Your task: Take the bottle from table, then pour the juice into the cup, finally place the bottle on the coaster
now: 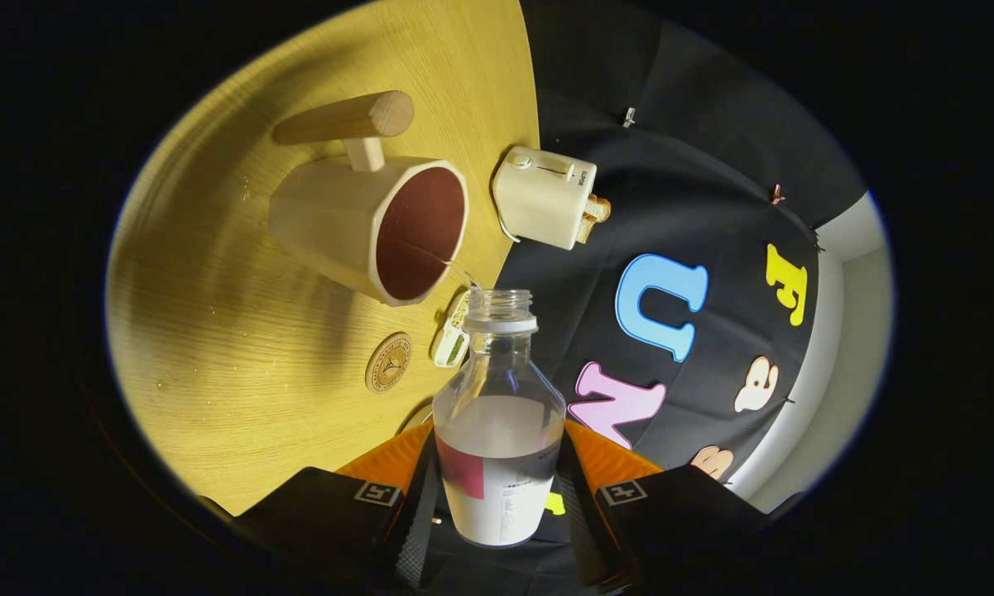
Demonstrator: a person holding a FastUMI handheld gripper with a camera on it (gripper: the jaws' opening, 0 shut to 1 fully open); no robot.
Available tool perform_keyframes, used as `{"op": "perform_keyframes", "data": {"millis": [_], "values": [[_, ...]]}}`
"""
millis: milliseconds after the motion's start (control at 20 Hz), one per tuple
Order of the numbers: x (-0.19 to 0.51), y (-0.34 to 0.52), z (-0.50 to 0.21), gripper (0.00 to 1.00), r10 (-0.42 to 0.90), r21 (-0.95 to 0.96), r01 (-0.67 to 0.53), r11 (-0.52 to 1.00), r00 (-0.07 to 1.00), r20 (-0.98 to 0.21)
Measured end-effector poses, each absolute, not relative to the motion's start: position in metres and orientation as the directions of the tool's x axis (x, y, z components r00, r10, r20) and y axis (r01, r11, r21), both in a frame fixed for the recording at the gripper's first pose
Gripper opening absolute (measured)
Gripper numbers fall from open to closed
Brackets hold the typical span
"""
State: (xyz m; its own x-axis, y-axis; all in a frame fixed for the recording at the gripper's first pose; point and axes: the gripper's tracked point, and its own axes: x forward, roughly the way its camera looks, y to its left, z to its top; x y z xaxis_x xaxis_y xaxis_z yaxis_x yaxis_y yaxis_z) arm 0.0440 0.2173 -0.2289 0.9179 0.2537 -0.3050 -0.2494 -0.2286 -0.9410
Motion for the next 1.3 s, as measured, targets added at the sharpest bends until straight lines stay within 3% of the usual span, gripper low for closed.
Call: {"op": "perform_keyframes", "data": {"millis": [1300], "values": [[0.059,0.224,-0.218,0.72,0.305,-0.924,-0.170,-0.342,0.910,-0.280]]}}
